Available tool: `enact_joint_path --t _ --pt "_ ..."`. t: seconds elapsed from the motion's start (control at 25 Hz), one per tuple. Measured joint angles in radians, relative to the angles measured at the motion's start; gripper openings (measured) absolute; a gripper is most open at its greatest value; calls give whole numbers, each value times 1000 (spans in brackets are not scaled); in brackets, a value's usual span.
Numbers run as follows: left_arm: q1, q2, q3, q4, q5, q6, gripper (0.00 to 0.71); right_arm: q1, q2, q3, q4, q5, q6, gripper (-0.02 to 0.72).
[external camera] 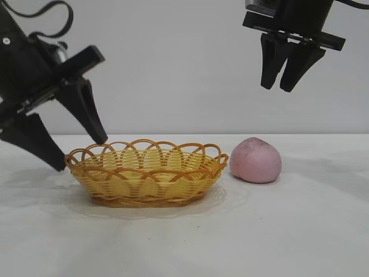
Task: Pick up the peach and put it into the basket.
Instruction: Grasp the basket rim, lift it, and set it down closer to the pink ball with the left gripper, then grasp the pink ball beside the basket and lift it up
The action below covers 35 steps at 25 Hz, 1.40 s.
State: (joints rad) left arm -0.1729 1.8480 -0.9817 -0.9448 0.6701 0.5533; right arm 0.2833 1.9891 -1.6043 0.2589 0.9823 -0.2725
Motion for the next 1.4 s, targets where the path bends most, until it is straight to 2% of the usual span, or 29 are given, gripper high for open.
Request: enact_joint_path --t 0.16,0.24,0.36,0.44,0.56,0.76,0.88,1.08,1.4 --pt "86 -53 0 80 0 -6 385 0 0 0 0 0 0 250" --pt "111 -79 -2 142 -11 -21 385 0 0 0 0 -2 0 250" --pt "124 -94 -15 386 -32 -160 385 0 0 0 9 -8 0 250" --pt "124 -94 -16 618 -33 -309 385 0 0 0 11 -8 0 250" --pt "126 -94 -16 813 -36 -446 385 0 0 0 12 -10 0 250" --pt "126 -99 -16 912 -49 -523 385 0 0 0 15 -10 -2 250" --pt "126 -154 -16 984 -49 -588 385 0 0 0 17 -12 -2 250" --pt "126 -396 5 1012 -19 -607 385 0 0 57 41 -51 -7 250" --pt "126 -877 233 1059 155 -663 385 0 0 145 109 -108 -53 250"
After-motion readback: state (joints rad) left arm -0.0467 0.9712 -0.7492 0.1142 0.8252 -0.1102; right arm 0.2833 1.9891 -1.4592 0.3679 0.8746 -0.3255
